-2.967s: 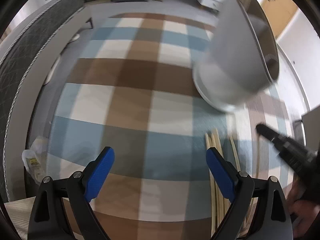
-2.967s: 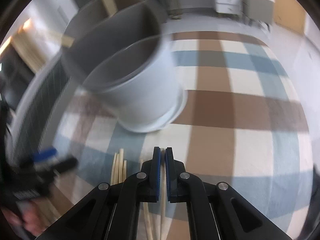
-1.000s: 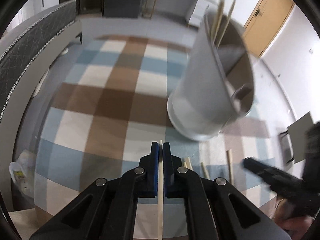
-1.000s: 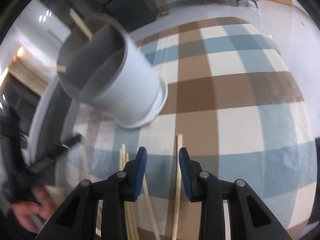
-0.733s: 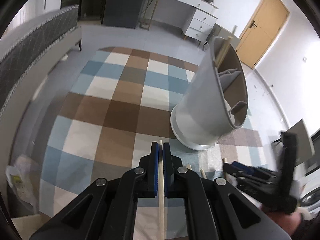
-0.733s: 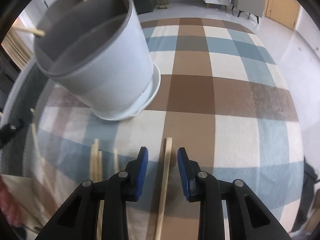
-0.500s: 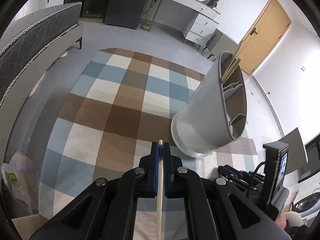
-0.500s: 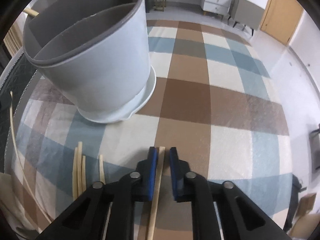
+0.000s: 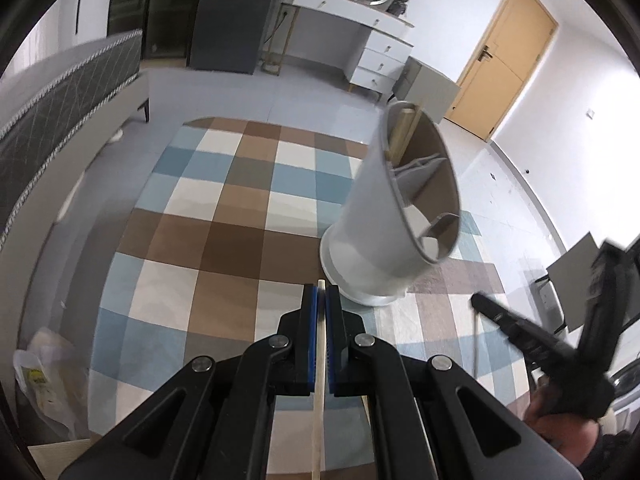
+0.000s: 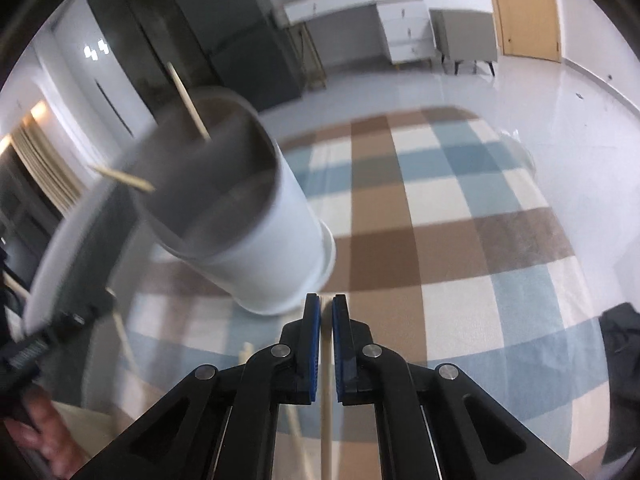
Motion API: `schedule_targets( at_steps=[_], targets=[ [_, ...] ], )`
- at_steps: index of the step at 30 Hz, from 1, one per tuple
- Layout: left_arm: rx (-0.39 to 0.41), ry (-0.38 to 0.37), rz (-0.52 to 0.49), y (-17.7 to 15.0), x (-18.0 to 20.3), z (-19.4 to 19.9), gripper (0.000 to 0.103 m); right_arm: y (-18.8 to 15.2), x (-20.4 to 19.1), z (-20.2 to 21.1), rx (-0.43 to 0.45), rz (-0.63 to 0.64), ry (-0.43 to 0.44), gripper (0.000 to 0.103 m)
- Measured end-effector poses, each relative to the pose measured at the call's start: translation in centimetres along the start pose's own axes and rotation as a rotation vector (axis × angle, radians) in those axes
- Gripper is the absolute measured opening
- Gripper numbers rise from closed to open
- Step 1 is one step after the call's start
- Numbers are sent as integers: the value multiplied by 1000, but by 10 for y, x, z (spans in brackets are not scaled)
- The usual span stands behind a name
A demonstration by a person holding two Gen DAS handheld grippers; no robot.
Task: Organize utensils
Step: 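Lift both held chopsticks up and carry them above the grey holder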
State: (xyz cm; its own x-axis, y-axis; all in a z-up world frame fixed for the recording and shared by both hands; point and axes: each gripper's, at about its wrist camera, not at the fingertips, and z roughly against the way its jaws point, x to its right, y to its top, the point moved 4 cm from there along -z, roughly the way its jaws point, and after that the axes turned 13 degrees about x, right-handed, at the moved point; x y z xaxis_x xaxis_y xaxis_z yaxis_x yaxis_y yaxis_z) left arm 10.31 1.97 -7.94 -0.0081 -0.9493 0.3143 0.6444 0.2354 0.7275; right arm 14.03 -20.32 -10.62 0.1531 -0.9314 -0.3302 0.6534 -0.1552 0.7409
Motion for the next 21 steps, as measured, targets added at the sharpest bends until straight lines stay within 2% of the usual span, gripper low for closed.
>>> schedule_targets(
  at_steps=[5,10,15,21],
  targets=[
    [25,12,-34,-2,12,21,0,9,1,41,139,-120,77,5],
    [34,22,-54,1,19,39,0,13,-19,75,240,-83,124,5],
    [10,34,-88,2,25,47,0,14,-28,99,293,-55,142,5],
    [-10,55,-111,2,24,50,0,12,-30,104,296,-62,158,5]
  ],
)
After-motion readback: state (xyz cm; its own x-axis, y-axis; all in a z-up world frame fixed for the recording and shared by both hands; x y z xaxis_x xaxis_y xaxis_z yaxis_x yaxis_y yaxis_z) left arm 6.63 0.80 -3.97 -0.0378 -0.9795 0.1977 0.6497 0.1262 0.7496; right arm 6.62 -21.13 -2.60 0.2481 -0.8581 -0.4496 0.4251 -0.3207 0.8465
